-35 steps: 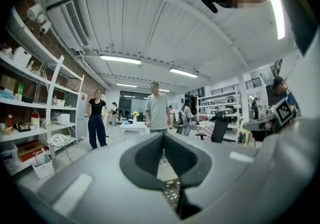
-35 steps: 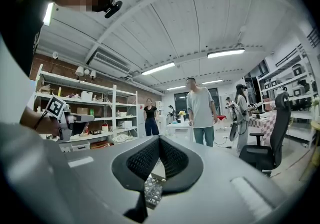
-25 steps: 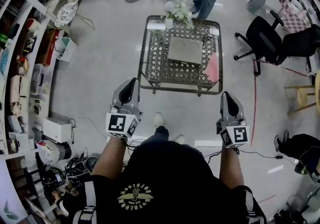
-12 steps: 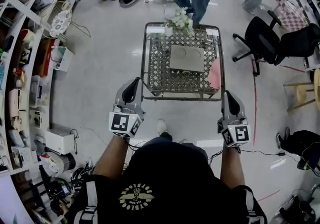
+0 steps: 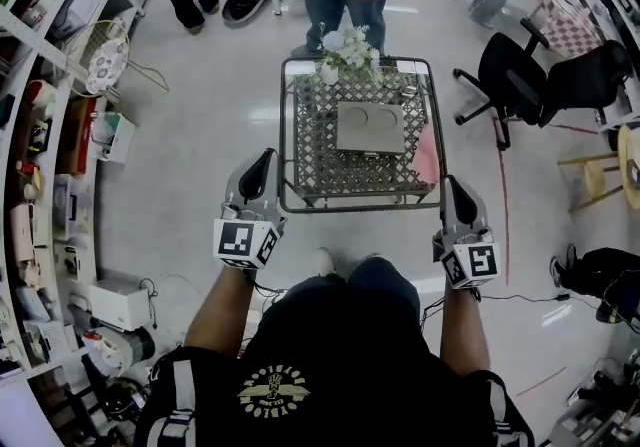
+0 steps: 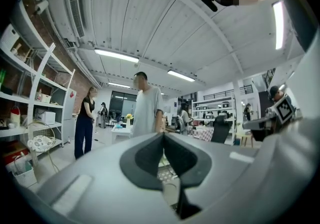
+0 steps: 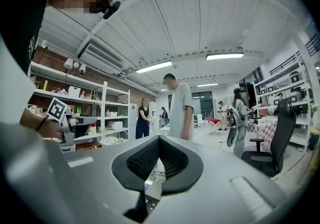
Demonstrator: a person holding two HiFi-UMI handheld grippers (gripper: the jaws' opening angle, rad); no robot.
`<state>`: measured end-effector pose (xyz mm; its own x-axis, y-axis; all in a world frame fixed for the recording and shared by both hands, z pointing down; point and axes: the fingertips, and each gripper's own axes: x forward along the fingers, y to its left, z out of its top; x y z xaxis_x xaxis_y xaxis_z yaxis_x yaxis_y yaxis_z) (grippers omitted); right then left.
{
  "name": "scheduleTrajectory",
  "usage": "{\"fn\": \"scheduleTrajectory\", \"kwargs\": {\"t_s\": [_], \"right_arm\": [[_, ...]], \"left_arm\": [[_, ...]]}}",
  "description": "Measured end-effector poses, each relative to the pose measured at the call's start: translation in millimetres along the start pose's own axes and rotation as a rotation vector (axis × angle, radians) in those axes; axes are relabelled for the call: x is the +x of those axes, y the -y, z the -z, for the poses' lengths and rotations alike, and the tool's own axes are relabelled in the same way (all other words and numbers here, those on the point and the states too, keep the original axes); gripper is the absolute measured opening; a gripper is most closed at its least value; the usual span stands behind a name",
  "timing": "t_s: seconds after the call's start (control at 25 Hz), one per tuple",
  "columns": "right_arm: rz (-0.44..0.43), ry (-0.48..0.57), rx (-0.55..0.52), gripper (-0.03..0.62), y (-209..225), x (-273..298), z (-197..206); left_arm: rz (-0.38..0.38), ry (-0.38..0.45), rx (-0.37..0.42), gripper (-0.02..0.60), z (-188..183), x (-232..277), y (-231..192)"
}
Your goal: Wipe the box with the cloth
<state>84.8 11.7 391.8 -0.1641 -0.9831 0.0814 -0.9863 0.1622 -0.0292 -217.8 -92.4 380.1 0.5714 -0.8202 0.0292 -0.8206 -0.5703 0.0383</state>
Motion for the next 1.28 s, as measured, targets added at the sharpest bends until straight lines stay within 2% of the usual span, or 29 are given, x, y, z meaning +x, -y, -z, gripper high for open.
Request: {"fn": "scheduleTrajectory", "kwargs": {"t_s": [0.48, 0.92, 1.28], "right_arm": [[-0.009, -0.029, -0.005, 0.008, 35.2, 38.4, 9.1], [-0.013, -0.069, 0.0, 0.008, 71.5, 72.4, 23.8], [0.002, -0.122, 0.0, 0.008, 108.6, 104.0, 60.6]], "left_arm": [[0.003, -0.016, -0.006, 0.0, 13.2, 47.3, 4.1], [0.003, -0.066, -0.014, 0.0, 33.8, 90.6, 10.2], [0.004, -0.133, -0.039, 0.0, 70.2, 126.0, 12.5]]}}
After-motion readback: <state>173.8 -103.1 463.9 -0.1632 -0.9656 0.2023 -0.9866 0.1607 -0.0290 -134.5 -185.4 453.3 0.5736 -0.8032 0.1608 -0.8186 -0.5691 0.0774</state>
